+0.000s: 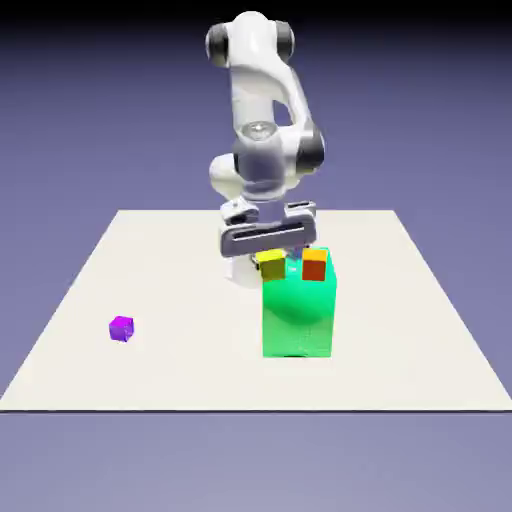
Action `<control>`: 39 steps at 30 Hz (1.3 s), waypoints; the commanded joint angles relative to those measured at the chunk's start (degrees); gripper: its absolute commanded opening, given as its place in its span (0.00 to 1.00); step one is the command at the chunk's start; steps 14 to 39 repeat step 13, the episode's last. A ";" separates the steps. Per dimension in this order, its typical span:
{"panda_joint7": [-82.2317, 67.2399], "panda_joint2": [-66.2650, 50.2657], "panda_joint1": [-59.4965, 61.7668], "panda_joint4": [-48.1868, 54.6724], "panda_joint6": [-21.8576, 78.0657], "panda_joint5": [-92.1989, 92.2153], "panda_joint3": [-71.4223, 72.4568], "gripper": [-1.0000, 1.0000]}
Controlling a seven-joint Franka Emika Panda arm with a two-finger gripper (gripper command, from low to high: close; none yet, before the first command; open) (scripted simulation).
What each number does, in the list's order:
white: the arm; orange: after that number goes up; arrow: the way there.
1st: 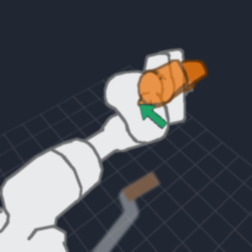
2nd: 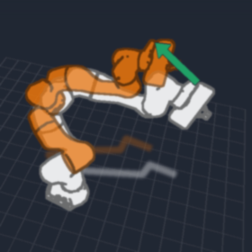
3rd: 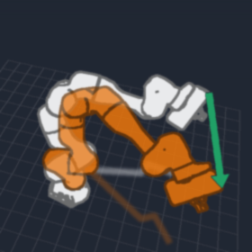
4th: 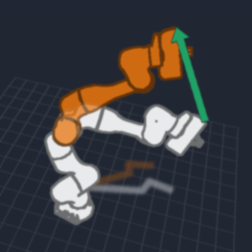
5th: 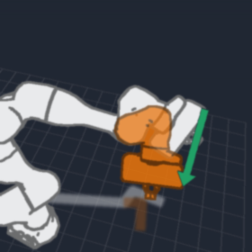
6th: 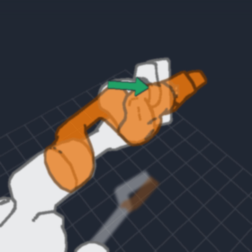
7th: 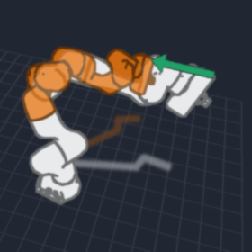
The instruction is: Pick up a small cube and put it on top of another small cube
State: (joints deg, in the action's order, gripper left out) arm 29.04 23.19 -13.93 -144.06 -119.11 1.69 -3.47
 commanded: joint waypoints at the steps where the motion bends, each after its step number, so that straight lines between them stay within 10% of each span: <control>1: -1.72 1.78 -1.22 0.75 2.48 -0.63 1.48 0.00; 10: -5.84 2.30 -3.99 -5.23 -3.09 -1.70 4.95 0.00; 11: -5.84 2.30 -3.99 -5.24 -3.09 -1.70 4.95 1.00; 39: -5.85 3.09 -4.00 -3.54 -0.60 -1.69 4.93 1.00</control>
